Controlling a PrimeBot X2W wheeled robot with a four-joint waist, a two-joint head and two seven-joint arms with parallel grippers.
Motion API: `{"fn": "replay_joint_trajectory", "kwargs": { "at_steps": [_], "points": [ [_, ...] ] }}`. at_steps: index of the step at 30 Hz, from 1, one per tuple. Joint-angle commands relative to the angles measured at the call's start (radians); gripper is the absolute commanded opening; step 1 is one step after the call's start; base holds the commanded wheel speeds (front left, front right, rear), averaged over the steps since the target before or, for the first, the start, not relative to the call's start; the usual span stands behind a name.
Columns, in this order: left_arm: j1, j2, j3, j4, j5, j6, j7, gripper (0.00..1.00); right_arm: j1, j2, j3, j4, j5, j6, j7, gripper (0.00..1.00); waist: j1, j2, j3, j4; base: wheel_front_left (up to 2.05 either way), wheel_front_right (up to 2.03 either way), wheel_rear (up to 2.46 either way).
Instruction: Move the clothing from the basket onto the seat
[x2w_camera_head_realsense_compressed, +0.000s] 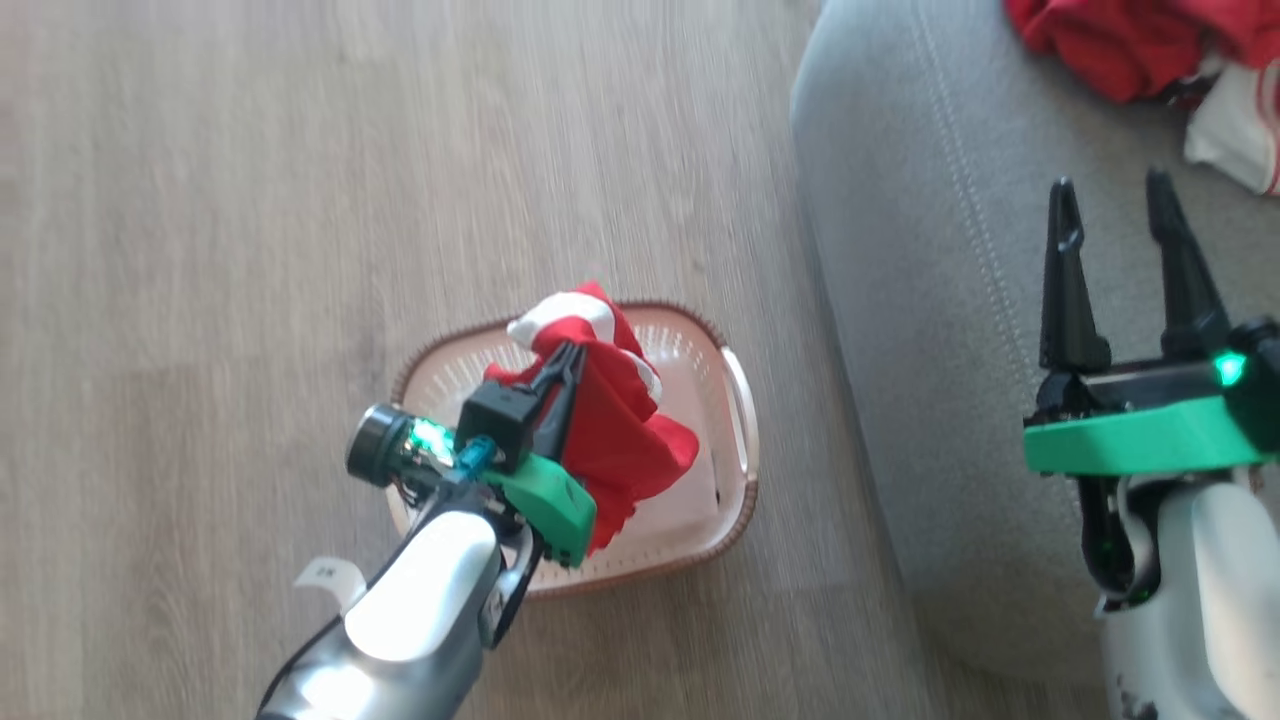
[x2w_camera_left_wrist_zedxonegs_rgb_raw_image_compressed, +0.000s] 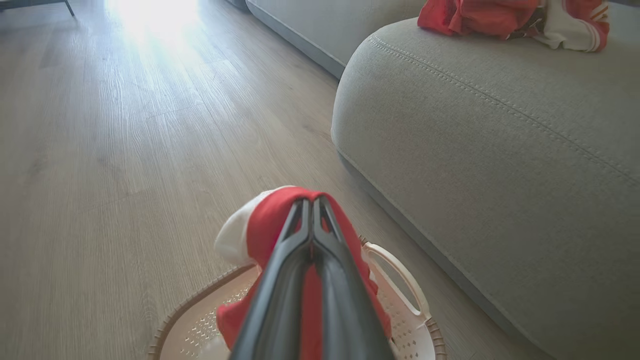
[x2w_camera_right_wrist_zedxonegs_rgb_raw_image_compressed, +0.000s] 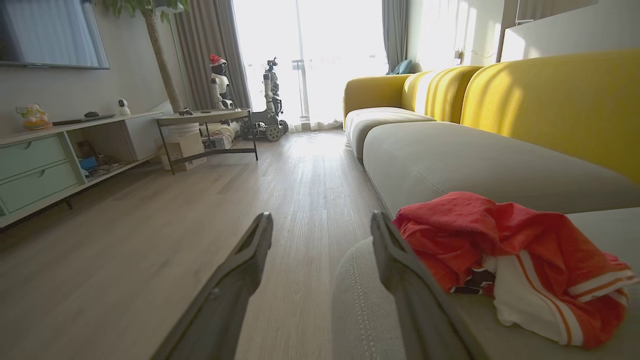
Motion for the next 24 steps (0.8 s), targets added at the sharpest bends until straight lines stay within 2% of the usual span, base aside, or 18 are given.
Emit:
{"fn": "replay_joint_trajectory", "kwargs": {
  "at_steps": [1,8,9,10,11,12,13,24],
  "points": [
    [0.009,0.023,0.016,-0.041,-0.004,0.006,0.003,0.00,0.013,0.002,0.017,-0.026,-0.007,0.000,-0.005,1.00,0.0000,-0.0001,-0.065,0.014,0.00,0.00,0.00],
    [0.063,0.041,0.000,-0.130,-0.011,0.026,0.045,0.00,0.063,0.002,0.019,-0.006,-0.007,0.000,-0.005,1.00,0.0000,-0.0001,-0.147,0.015,0.00,0.00,0.00],
    [0.070,0.043,-0.001,-0.142,-0.012,0.030,0.049,0.09,0.067,0.002,0.019,-0.002,-0.008,0.000,-0.005,1.00,0.0000,-0.0001,-0.156,0.015,0.00,0.00,0.00],
    [0.085,0.049,-0.005,-0.162,-0.014,0.036,0.060,0.39,0.077,0.002,0.019,0.002,-0.010,0.000,-0.005,1.00,0.0000,-0.0001,-0.172,0.015,0.00,0.00,0.00],
    [0.092,0.052,-0.007,-0.173,-0.016,0.038,0.065,0.53,0.081,0.002,0.018,0.003,-0.011,0.000,-0.005,1.00,0.0000,-0.0001,-0.180,0.015,0.00,0.00,0.00],
    [0.099,0.055,-0.009,-0.183,-0.017,0.039,0.069,0.86,0.086,0.002,0.017,0.004,-0.013,0.000,-0.005,1.00,0.0000,-0.0001,-0.186,0.016,0.00,0.00,0.00],
    [0.106,0.058,-0.010,-0.194,-0.019,0.040,0.072,1.00,0.090,0.002,0.016,0.006,-0.014,0.000,-0.005,1.00,0.0000,-0.0001,-0.194,0.017,0.00,0.00,0.00],
    [0.190,0.092,0.011,-0.294,-0.053,0.081,0.069,1.00,0.134,0.002,0.008,0.019,-0.026,0.000,-0.005,1.00,0.0000,-0.0001,-0.275,0.034,0.00,0.00,0.00]
  ]
}}
